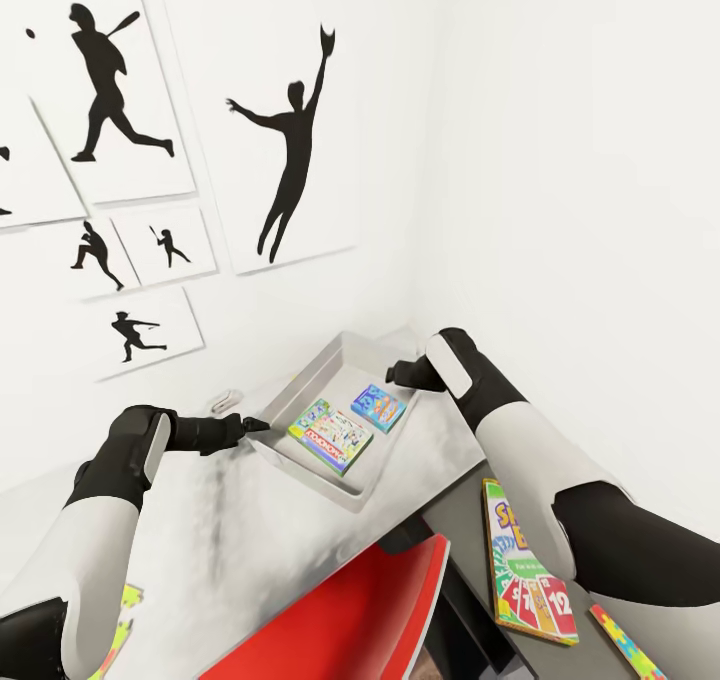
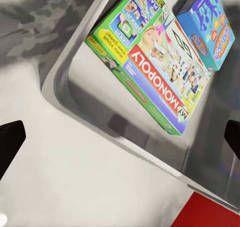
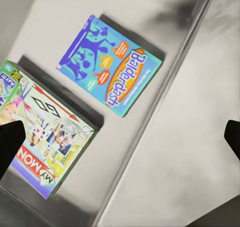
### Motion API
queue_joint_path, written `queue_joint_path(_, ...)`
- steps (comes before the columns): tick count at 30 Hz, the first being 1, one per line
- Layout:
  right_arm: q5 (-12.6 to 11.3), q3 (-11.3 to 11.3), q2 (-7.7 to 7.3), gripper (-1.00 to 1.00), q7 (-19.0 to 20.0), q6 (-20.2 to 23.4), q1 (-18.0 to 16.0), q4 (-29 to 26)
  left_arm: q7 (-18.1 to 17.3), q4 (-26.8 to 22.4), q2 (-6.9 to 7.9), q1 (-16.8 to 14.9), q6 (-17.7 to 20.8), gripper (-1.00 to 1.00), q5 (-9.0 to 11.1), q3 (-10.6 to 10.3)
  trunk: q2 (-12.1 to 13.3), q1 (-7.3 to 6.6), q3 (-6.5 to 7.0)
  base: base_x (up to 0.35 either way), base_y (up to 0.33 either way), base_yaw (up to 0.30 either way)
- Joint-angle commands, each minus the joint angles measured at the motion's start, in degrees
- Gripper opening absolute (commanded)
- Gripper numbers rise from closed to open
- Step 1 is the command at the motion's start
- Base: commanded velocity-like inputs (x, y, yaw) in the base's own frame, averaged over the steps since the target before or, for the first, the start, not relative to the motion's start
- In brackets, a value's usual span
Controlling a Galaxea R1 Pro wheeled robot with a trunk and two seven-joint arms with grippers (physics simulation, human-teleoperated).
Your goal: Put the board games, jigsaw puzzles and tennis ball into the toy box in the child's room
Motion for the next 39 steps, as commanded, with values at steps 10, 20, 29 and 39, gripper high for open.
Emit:
queue_joint_path(10, -0.60, 0.26, -0.03, 1.00, -0.55, -0.33, -0.06, 0.17, -0.46, -0.07, -0.03, -0.06, 0.28, 1.00, -0.46, 0.16, -0.13, 0.03, -0.97, 0.000, 0.000, 0.000)
queue_joint_path(20, -0.60, 0.25, 0.05, 1.00, -0.38, -1.76, -0.06, 2.97, -0.46, -0.06, -0.03, -0.06, 0.28, 1.00, -0.38, 0.16, -0.13, 0.03, -1.90, 0.000, 0.000, 0.000)
queue_joint_path(29, -0.60, 0.30, 0.05, 1.00, -0.23, -2.87, -0.06, 3.26, -0.46, -0.04, -0.03, -0.06, 0.28, 1.00, -0.37, 0.16, -0.13, 0.03, -2.75, 0.000, 0.000, 0.000)
queue_joint_path(39, -0.55, 0.37, 0.05, 1.00, -0.07, -3.70, -0.06, 3.30, -0.46, -0.10, -0.03, -0.06, 0.28, 1.00, -0.37, 0.17, -0.13, 0.03, -3.69, 0.000, 0.000, 0.000)
